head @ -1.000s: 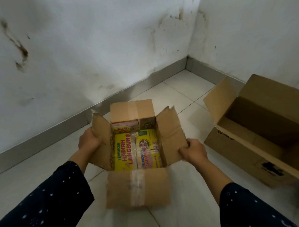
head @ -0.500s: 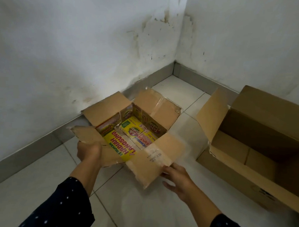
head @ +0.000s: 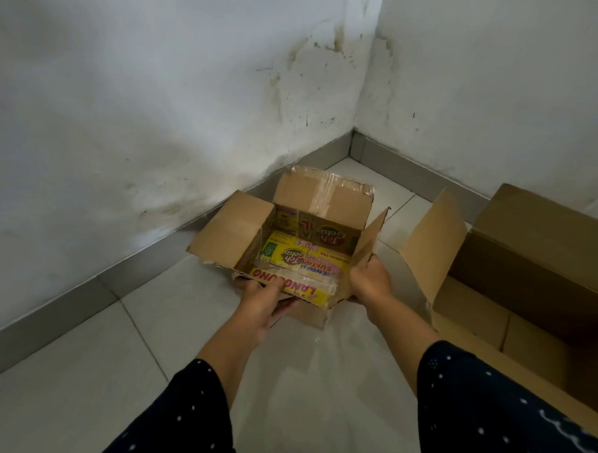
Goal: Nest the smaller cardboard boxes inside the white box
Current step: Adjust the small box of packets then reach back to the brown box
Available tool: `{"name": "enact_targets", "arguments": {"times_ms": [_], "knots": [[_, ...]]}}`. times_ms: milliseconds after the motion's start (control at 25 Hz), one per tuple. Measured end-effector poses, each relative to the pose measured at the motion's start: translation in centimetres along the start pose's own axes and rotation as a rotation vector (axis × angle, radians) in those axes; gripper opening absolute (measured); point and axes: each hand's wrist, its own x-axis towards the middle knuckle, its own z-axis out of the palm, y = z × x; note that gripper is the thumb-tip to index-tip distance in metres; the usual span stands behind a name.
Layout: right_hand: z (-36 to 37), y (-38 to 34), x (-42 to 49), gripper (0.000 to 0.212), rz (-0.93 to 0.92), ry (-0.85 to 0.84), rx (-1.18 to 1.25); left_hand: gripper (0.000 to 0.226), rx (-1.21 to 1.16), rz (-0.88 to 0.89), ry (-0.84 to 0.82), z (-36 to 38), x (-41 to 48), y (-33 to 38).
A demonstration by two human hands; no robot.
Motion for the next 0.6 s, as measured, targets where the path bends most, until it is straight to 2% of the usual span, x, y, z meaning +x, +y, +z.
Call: {"name": "enact_targets", "arguments": {"times_ms": [120,320,520,600], "knots": [[-0.3,0.9,0.1,0.031,-0.006,0.090,-0.059,0.032,0.002,-0.017,-0.033,0.6,0.0,-0.8],[-0.7,1.5,0.3,0.032,0.056,0.104,0.082,0.039,0.111,0.062,-0.060,1.2,0.1,-0.8],[-1.9,2.0,0.0,0.046,0.060,-0.135,0.260,0.050,0.122,0.080,-0.013,1.5,0.5,0.1],[-2.4,1.5,-1.1,0.051,0.063,-0.200,0.260,0.063,0.269,0.103,0.130,1.6,-0.3,0.2]]}}
